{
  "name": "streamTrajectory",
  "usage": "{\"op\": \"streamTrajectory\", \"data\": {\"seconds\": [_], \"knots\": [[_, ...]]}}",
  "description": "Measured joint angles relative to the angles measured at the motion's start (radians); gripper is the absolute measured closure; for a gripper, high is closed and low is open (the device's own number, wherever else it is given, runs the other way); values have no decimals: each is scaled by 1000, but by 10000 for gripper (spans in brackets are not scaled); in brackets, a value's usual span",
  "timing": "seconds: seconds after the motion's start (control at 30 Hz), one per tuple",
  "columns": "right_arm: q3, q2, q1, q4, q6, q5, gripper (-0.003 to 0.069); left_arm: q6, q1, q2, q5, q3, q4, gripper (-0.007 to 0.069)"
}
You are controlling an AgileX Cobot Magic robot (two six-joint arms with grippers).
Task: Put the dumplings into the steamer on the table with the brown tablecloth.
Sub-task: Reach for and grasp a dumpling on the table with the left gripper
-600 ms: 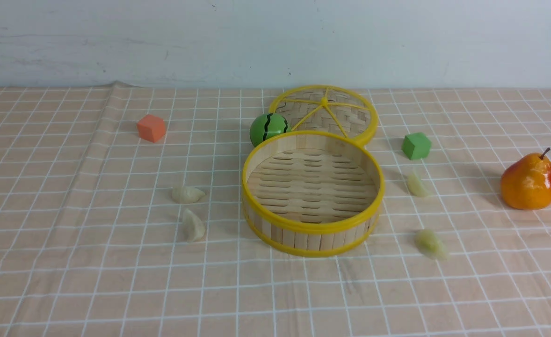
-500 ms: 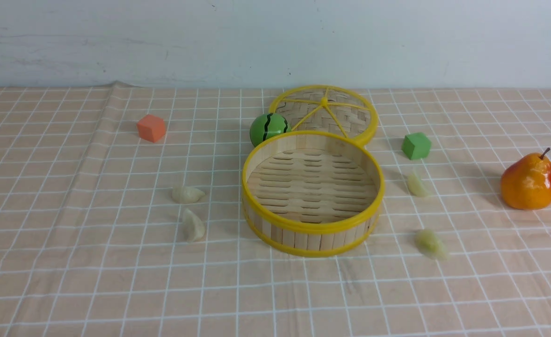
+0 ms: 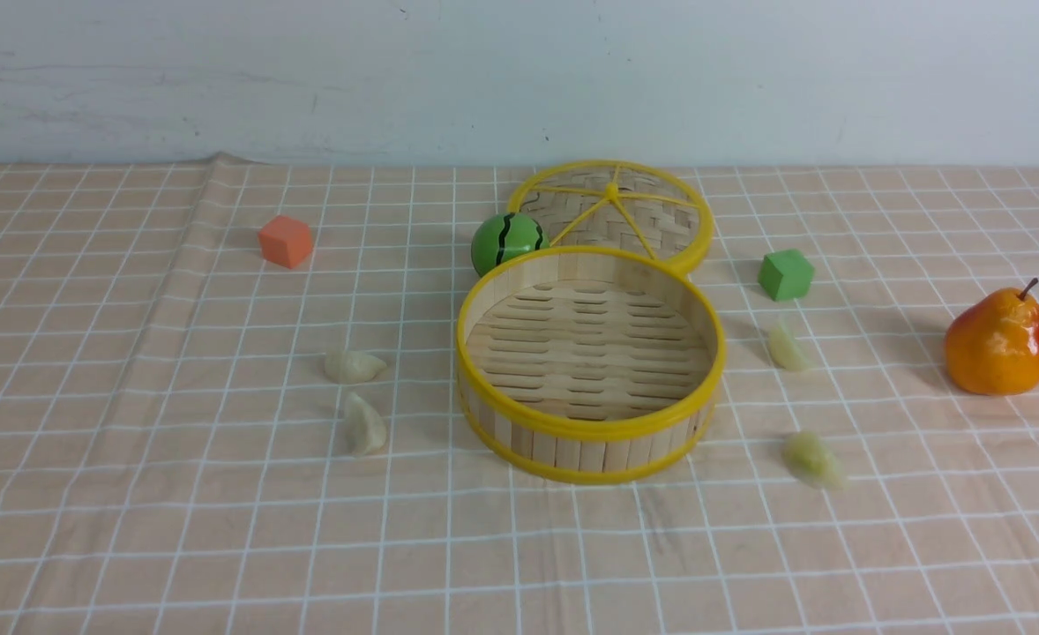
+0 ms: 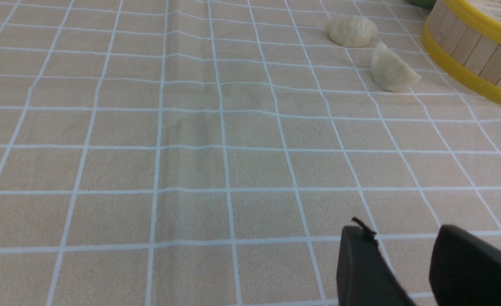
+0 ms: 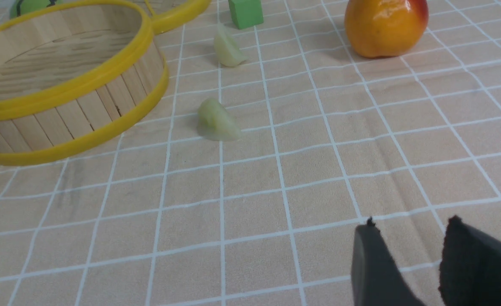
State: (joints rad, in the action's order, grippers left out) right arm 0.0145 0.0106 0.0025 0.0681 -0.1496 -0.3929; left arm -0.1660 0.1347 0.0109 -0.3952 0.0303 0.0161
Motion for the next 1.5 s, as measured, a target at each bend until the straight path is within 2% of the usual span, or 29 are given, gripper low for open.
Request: {"op": "streamTrajectory", "data": {"seconds": [0.37, 0.53, 0.73, 0.9, 0.97, 1.07, 1.1, 1.27, 1.5], "knots": [[0, 0, 0, 0, 0, 0, 419, 2, 0, 0, 0, 0, -1, 386], [0, 0, 0, -27, 0, 1, 419, 31, 0, 0, 5, 0, -58, 386], [0, 0, 0, -240, 19, 3, 419, 31, 0, 0, 53, 0, -61, 386], [3, 0, 0, -482, 22, 0, 419, 33, 0, 0, 248, 1, -61, 386], [5, 0, 0, -522, 22, 8, 419, 33, 0, 0, 282, 1, -61, 386], [10, 0, 0, -648, 22, 60, 419, 34, 0, 0, 438, 1, -64, 386], [10, 0, 0, -654, 22, 66, 419, 33, 0, 0, 438, 1, -64, 386], [10, 0, 0, -771, 22, 347, 419, 33, 0, 0, 579, 1, -65, 386], [10, 0, 0, -893, 22, 736, 419, 34, 0, 0, 577, 1, -65, 386]]}}
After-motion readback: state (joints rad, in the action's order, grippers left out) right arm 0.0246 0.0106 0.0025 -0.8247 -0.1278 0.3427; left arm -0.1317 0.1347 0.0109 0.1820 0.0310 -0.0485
